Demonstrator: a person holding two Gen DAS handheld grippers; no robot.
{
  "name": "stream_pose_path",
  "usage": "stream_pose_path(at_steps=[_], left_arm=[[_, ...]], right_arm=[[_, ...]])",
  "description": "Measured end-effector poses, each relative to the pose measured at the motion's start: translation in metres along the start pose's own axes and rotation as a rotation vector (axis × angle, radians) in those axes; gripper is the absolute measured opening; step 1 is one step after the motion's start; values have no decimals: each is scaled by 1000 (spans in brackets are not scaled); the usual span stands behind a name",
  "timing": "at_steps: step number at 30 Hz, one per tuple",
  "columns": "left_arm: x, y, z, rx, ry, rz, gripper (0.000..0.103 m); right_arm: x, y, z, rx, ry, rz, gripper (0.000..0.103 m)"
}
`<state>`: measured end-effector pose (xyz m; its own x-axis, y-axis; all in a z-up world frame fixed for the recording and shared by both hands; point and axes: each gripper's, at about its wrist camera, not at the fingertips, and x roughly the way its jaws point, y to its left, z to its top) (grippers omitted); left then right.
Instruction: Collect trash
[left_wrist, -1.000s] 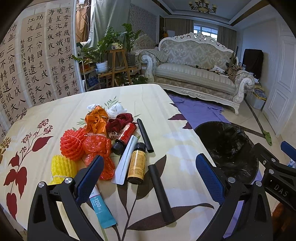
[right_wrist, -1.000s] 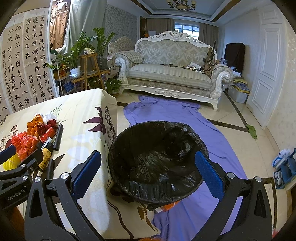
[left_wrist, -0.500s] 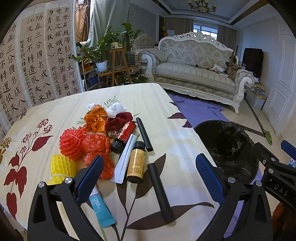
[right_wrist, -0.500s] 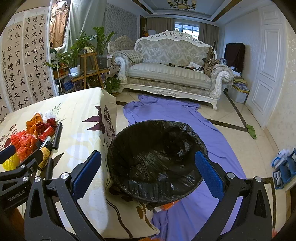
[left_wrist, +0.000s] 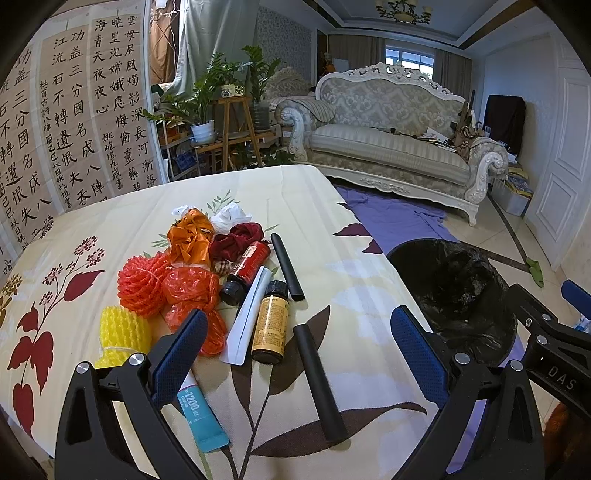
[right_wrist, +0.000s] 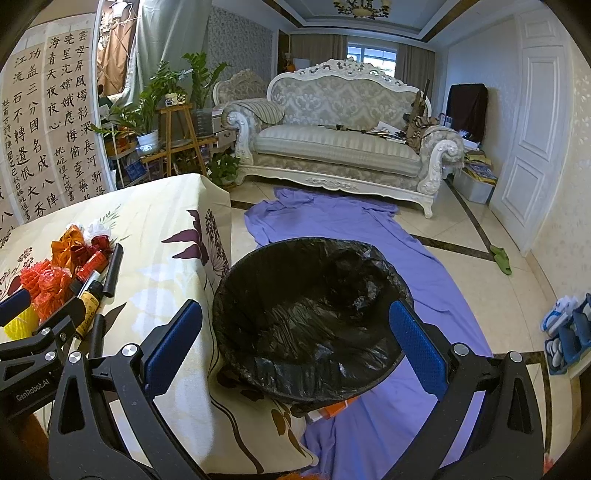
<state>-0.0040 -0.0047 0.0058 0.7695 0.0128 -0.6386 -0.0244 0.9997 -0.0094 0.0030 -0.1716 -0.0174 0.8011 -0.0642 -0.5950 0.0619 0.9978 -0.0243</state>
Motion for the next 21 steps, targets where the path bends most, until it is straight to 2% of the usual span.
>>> stream_pose_path(at_steps=[21], left_arm=[[3,-1,-6,2,4,0,97]], right_arm=[[1,0,-1,2,4,-1,99]])
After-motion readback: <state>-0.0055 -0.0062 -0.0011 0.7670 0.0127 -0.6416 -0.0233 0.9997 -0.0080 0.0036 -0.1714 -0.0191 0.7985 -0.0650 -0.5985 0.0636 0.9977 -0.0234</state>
